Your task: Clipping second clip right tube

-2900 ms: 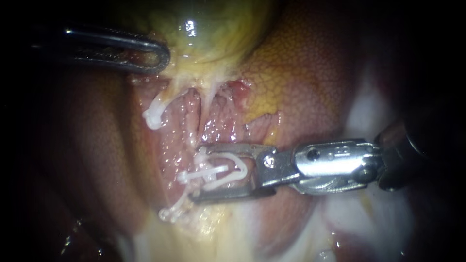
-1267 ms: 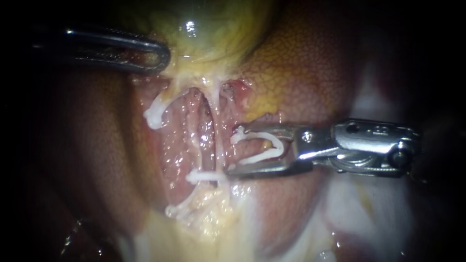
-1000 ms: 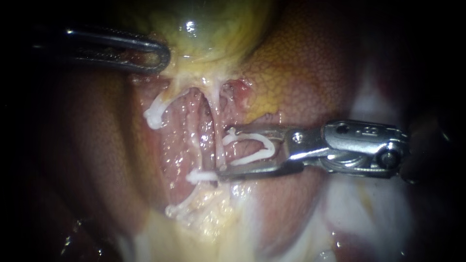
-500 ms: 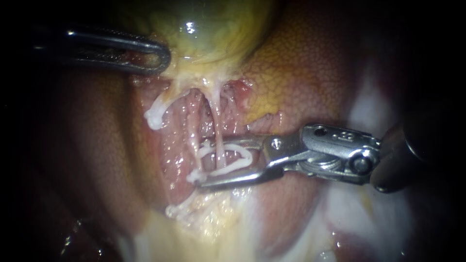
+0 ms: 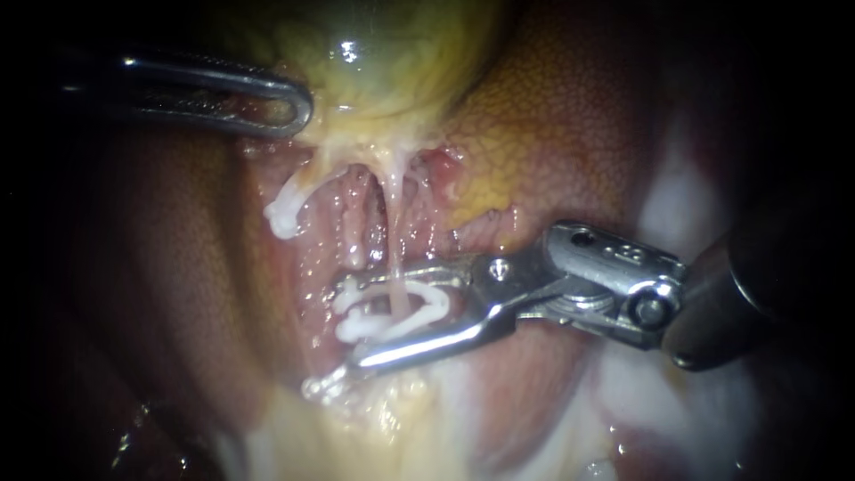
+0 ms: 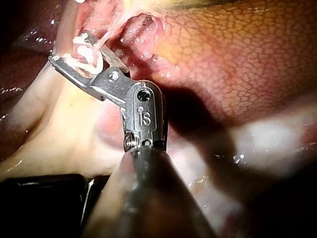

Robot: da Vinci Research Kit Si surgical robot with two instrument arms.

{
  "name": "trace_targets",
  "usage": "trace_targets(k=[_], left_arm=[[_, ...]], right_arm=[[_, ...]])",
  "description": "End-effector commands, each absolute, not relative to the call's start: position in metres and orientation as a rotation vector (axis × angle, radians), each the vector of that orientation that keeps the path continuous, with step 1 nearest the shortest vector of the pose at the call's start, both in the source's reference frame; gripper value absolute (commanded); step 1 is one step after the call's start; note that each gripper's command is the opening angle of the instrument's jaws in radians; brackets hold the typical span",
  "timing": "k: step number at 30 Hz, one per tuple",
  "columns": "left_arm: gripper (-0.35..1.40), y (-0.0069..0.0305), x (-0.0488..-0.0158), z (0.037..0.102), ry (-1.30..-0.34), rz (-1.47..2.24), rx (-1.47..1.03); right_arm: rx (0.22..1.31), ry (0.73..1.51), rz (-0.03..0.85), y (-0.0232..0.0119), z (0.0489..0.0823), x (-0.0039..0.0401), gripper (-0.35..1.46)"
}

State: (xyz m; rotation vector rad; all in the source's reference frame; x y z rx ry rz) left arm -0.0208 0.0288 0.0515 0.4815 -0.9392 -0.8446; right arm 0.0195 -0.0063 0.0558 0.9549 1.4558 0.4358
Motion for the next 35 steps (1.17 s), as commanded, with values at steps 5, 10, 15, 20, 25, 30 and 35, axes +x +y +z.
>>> trace_targets(k=[5,10,15,20,25,30,35], left_arm=[[-0.35,0.0288,-0.0208,0.0514,-0.939,-0.845,0.482],[-0.35,0.0288,-0.0208,0.0514,-0.939,-0.845,0.481],[-0.35,0.0288,-0.0208,0.0514,-0.939,-0.845,0.481],[-0.35,0.0288,-0.0208,0.0514,-0.939,-0.845,0.481],[-0.35,0.0288,-0.0208,0.0514,-0.939,-0.846,0.481],[-0.35,0.0288,-0.0208,0.0514,-0.939,-0.846,0.481],[-0.35,0.0288,-0.0208,0.0514,-0.939,-0.846,0.481]], right_arm=[[0.959,1.441,0.481,-0.0058,0.0562,0.0192,0.17],[1.004,1.416,0.525,-0.0058,0.0562,0.0190,-0.05],[1.039,1.396,0.560,-0.0059,0.0562,0.0189,-0.32],[1.055,1.386,0.574,-0.0062,0.0564,0.0189,-0.35],[1.052,1.368,0.570,-0.0063,0.0565,0.0190,-0.35],[1.051,1.368,0.569,-0.0064,0.0566,0.0190,-0.35],[1.050,1.368,0.568,-0.0065,0.0568,0.0190,-0.35]])
